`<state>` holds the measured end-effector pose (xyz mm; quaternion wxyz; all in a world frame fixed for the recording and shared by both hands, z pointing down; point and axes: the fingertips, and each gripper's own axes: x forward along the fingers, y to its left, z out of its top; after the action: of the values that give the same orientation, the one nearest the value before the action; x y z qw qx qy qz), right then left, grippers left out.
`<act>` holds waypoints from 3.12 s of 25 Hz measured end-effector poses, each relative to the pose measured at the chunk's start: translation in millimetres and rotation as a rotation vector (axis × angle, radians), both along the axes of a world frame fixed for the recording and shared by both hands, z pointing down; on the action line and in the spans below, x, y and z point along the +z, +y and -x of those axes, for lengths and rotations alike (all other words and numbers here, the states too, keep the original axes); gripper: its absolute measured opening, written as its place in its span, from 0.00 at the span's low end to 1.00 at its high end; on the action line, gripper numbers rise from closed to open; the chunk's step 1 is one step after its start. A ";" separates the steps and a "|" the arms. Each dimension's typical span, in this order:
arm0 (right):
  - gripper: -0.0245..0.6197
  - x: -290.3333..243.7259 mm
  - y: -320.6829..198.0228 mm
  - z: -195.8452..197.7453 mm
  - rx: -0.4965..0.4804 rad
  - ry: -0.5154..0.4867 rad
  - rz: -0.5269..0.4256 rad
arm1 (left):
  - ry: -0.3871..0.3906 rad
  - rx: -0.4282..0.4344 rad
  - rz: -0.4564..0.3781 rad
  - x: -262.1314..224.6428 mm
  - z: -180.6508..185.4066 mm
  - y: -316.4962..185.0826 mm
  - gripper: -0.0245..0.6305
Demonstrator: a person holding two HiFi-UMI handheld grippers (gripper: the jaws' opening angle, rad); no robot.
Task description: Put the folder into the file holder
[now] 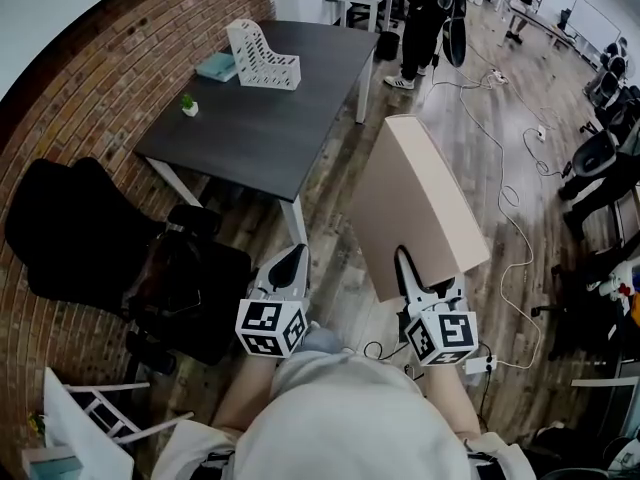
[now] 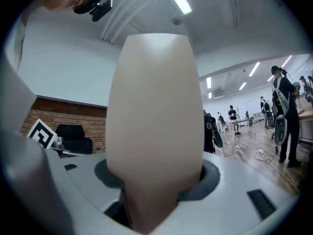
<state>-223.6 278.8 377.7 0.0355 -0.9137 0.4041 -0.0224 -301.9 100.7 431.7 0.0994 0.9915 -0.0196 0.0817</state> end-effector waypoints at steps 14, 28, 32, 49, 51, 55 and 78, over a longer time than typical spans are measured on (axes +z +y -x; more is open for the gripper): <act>0.46 -8.8 28.8 15.3 0.010 0.017 -0.009 | 0.028 0.050 -0.011 -8.0 8.5 34.0 0.33; 0.47 -6.0 36.7 -20.5 0.042 0.004 -0.032 | 0.019 0.085 -0.020 -0.9 -32.6 39.8 0.46; 0.47 -2.1 27.1 -47.8 0.054 -0.005 -0.043 | 0.024 0.092 -0.010 3.2 -60.3 27.3 0.46; 0.47 -22.4 -63.1 -232.0 0.080 0.025 -0.026 | 0.036 0.094 0.002 -6.0 -246.2 -70.3 0.46; 0.47 -26.3 -76.3 -252.9 0.082 0.034 -0.025 | 0.043 0.094 0.003 -7.9 -267.6 -84.6 0.46; 0.47 -30.1 -101.9 -290.2 0.079 0.042 -0.024 | 0.047 0.084 -0.005 -9.9 -303.5 -110.7 0.46; 0.47 -44.5 -239.0 -416.0 -0.108 0.076 -0.038 | 0.001 -0.102 -0.001 4.6 -390.3 -233.3 0.46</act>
<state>192.4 39.8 333.2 0.0360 -0.8900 0.4541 0.0181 88.4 -132.6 436.3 0.1030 0.9893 -0.0702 0.0760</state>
